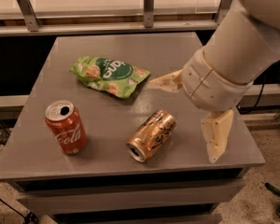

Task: Place orange can upright

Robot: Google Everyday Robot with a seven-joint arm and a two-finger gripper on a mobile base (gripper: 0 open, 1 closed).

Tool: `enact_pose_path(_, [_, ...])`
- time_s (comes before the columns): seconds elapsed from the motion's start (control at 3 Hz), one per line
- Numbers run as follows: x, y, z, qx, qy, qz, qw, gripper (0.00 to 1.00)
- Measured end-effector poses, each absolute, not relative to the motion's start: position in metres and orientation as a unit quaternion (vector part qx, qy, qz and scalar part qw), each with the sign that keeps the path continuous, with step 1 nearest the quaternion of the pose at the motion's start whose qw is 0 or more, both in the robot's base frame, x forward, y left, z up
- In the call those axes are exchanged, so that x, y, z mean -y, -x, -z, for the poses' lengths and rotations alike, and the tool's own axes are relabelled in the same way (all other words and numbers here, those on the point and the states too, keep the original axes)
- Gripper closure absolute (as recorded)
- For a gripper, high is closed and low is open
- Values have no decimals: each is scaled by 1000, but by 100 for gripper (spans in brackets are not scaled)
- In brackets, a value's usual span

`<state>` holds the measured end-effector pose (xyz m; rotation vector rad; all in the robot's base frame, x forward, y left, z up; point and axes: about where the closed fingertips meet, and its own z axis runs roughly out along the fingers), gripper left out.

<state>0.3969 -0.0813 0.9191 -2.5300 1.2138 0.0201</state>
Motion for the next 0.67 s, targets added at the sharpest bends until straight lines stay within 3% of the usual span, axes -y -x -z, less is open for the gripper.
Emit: enact_pose_path(0.67, [54, -373, -906, -348, 927, -1, 140, 0])
